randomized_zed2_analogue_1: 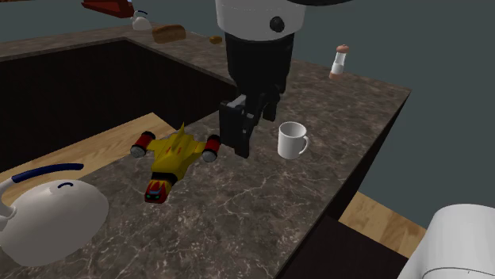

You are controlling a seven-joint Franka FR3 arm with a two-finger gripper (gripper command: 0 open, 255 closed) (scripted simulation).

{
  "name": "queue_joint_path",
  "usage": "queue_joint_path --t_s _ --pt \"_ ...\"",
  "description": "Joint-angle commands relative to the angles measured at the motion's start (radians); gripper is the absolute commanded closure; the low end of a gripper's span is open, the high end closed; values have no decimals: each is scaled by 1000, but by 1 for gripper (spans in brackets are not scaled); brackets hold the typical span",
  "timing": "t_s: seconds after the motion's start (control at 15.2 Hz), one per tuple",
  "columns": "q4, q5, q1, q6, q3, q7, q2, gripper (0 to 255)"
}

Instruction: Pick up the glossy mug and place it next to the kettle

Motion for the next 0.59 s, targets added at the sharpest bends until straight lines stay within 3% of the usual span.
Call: queue_joint_path --t_s 0.0,0.53 --pt "0 0 0 0 0 0 0 0" --pt "-63 -87 -66 167 -163 -142 117 0"
